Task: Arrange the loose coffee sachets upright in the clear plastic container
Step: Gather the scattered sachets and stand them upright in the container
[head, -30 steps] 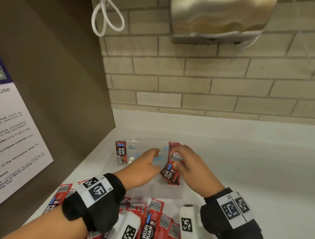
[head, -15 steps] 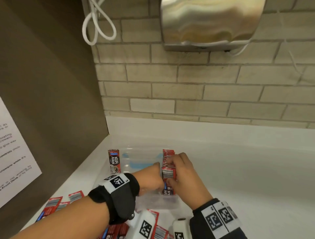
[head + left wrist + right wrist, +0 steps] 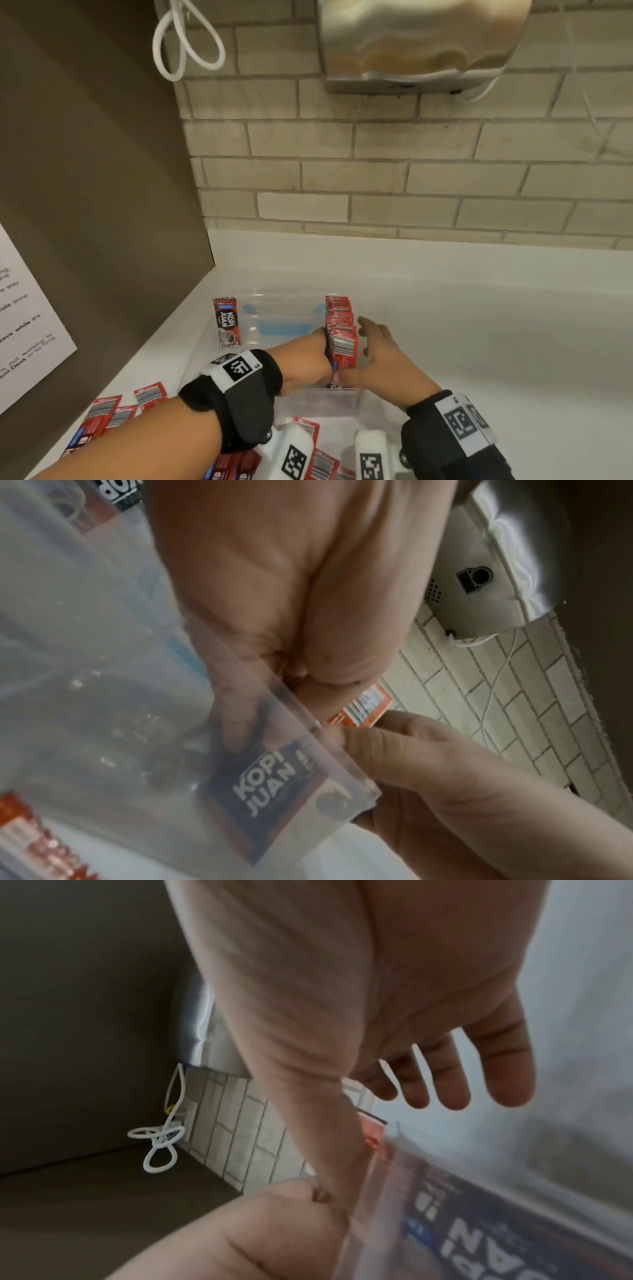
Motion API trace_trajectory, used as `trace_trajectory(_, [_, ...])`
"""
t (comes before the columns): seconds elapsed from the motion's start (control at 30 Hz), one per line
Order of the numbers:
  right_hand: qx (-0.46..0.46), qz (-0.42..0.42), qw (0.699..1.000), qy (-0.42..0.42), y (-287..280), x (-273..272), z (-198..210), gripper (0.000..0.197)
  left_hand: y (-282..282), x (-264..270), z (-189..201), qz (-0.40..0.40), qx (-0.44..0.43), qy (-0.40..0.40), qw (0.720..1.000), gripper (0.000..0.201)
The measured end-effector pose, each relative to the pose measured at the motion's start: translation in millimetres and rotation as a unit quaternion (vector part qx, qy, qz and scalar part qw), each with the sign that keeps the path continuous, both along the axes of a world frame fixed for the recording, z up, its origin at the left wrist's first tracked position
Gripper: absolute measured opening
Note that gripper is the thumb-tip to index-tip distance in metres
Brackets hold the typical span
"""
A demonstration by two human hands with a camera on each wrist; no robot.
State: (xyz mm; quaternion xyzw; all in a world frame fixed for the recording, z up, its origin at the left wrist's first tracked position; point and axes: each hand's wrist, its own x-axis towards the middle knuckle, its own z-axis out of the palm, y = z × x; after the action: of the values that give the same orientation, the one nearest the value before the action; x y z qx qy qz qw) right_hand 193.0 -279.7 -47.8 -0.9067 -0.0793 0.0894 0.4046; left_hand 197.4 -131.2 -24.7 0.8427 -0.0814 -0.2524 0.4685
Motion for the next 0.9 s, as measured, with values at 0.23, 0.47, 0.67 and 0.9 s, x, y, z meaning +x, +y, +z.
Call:
trace_trajectory(0.23, [-0.078, 0.069, 0.993, -0.053, 10.2, 5.0, 18.2, 0.059, 2.7, -0.6, -3.7, -0.003, -0.009, -0.01, 1.0, 0.068])
trace_trajectory(0.47, [-0.108, -0.006, 0.988, -0.112, 20.0, 19.5, -14.5, 0.036, 3.4, 0.1, -6.0, -0.009, 0.032, -0.04, 0.999, 0.07])
trace_trajectory(0.67, [-0.07, -0.002, 0.993, -0.096, 23.6, 5.8, -6.8, 0.034, 4.1, 0.9, -10.7, 0.005, 0.013, -0.024, 1.0, 0.079])
trace_trajectory(0.9, [-0.016, -0.014, 1.0, 0.001, 14.4, -5.4, 11.6, 0.06, 2.4, 5.2, -9.1, 0.012, -0.018, -0.006, 1.0, 0.061])
